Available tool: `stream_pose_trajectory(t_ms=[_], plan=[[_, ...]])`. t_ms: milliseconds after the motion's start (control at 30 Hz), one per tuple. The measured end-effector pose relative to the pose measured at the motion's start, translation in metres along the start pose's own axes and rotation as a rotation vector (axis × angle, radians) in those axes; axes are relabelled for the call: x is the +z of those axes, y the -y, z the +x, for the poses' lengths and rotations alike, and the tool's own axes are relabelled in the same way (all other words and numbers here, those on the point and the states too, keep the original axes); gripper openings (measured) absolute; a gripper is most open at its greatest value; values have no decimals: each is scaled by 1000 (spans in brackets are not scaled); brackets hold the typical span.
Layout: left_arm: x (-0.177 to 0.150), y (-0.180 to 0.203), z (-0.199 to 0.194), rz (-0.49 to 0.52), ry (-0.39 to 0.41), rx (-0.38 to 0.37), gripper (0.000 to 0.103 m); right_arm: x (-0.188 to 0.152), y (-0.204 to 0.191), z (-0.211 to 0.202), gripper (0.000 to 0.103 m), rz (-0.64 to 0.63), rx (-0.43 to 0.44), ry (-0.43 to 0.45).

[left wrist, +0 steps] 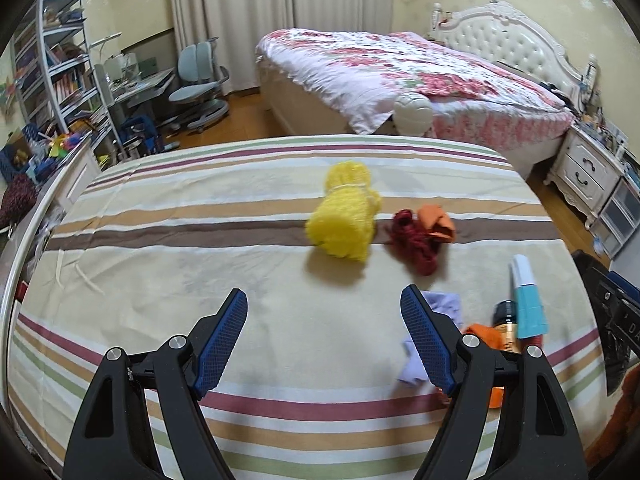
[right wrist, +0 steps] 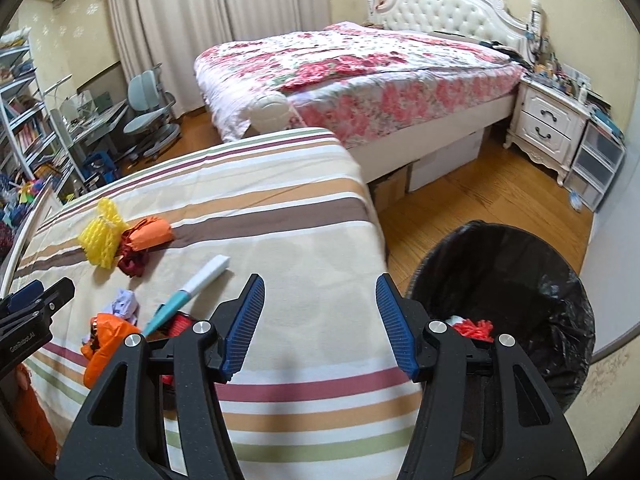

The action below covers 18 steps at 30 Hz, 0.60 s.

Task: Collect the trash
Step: 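Move both tools back over the table toward the yellow foam net, then grasp the yellow foam net with the left gripper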

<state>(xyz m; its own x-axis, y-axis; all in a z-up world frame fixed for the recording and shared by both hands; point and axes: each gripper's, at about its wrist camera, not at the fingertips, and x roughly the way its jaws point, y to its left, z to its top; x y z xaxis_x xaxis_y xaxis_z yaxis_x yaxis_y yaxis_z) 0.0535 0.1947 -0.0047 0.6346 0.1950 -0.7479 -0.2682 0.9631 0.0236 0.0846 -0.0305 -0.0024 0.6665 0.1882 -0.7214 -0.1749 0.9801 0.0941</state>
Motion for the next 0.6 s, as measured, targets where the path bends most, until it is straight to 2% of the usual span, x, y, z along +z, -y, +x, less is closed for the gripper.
stream_pose_trajectory(t_ms=[267, 600], plan=[[12, -12, 12, -8, 2, -11, 77, 19, -43, 3, 57, -75, 36, 13], [28, -12, 37, 0, -14, -30, 77, 32, -65, 21, 58, -97, 50, -5]])
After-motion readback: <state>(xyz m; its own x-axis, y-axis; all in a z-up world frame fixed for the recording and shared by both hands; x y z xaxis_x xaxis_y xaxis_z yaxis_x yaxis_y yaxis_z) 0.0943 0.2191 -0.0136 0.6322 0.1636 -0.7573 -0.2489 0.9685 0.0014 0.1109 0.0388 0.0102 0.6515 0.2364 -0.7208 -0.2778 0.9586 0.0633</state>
